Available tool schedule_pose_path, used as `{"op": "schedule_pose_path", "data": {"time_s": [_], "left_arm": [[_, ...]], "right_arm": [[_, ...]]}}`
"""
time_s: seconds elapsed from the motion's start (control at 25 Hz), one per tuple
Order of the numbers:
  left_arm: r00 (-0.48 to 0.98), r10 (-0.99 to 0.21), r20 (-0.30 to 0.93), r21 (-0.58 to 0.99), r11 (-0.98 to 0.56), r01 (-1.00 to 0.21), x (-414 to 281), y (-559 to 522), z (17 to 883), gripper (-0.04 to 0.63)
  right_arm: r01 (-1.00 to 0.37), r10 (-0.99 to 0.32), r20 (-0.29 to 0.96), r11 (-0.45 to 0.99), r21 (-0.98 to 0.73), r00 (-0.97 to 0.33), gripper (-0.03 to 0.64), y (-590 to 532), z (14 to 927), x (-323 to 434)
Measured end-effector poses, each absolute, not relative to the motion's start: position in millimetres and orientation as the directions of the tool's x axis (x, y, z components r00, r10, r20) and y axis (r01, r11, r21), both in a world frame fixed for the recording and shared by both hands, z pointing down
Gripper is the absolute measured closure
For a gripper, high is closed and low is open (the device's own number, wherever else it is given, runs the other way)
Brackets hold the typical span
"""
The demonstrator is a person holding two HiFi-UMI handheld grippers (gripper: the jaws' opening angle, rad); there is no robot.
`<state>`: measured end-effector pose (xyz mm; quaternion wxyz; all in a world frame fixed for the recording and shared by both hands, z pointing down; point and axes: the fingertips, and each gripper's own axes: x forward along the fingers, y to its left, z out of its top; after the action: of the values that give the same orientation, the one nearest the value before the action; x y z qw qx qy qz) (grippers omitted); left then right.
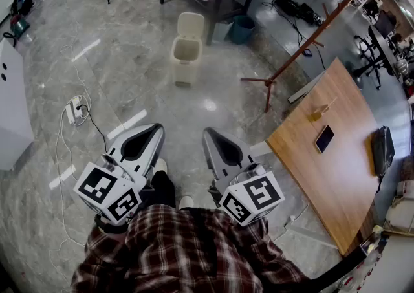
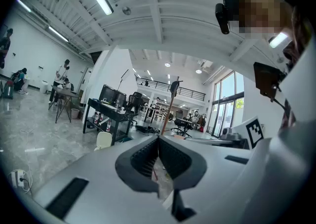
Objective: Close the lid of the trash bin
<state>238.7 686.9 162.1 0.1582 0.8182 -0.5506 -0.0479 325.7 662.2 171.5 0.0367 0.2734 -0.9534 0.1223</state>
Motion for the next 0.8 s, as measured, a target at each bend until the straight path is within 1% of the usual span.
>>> {"op": "schedule_pose_path", "data": {"time_s": [0.36, 0.56, 0.8], "left_arm": [[0.437, -0.897, 0.071, 0.311, -0.396, -0.864, 142, 596, 155, 0.583], [0.445, -0.893, 0.066, 0.322, -0.403, -0.857, 102, 565, 163, 0.583], [0.454, -0.884, 0.113, 0.366, -0.388, -0.846, 78, 538, 186, 0.583]], "right_arm": [[-0.566, -0.550, 0.134, 0.805, -0.181, -0.824, 0.604, 575, 160, 230], [-0.602, -0.584, 0.144, 0.774, -0.198, -0.799, 0.604, 543, 172, 206], [-0.632, -0.603, 0.190, 0.740, -0.230, -0.775, 0.604, 514, 190, 191]]}}
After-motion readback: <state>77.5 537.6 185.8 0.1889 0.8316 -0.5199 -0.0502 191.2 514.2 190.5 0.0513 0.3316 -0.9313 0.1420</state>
